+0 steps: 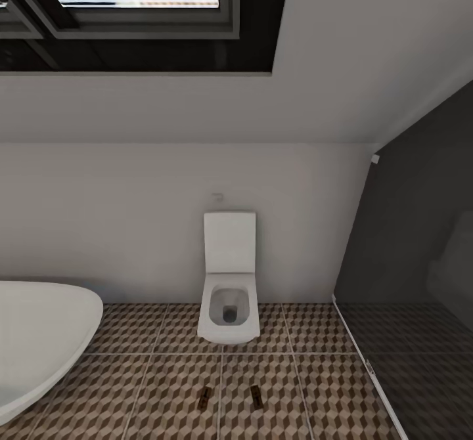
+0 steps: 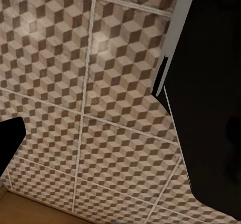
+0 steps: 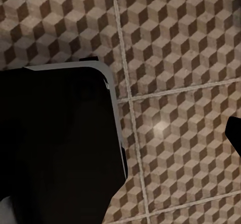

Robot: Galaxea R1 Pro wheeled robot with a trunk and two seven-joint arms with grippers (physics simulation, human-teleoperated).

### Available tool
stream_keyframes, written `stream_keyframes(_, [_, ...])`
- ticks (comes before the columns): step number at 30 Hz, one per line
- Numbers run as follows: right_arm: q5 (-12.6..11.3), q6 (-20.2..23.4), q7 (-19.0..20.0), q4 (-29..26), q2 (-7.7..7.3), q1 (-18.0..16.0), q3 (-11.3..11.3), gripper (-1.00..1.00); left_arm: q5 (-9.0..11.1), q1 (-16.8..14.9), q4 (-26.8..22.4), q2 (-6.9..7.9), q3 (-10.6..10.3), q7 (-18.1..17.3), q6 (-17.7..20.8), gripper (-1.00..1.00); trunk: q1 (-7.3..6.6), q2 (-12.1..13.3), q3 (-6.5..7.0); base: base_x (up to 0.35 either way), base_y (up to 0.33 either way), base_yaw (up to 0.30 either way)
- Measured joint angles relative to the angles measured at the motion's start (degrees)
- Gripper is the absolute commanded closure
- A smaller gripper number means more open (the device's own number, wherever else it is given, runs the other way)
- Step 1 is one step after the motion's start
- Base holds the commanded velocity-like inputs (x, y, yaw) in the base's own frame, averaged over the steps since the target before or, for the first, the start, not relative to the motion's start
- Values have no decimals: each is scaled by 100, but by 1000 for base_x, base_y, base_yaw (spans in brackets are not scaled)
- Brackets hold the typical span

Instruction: Take the four mousetraps from the cabinet in the bathroom and place them on the bathroom floor. Make sure all four end up on the same floor surface, and ensure that at least two of them are either under or directly next to the same bathroom sink.

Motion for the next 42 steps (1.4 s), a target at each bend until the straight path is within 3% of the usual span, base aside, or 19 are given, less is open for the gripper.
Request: stream_keyframes(42, [0,-1,0,0,0,0,0,-100,0,0,0,0,2,0,0,-100,0,0,0,0,0,0])
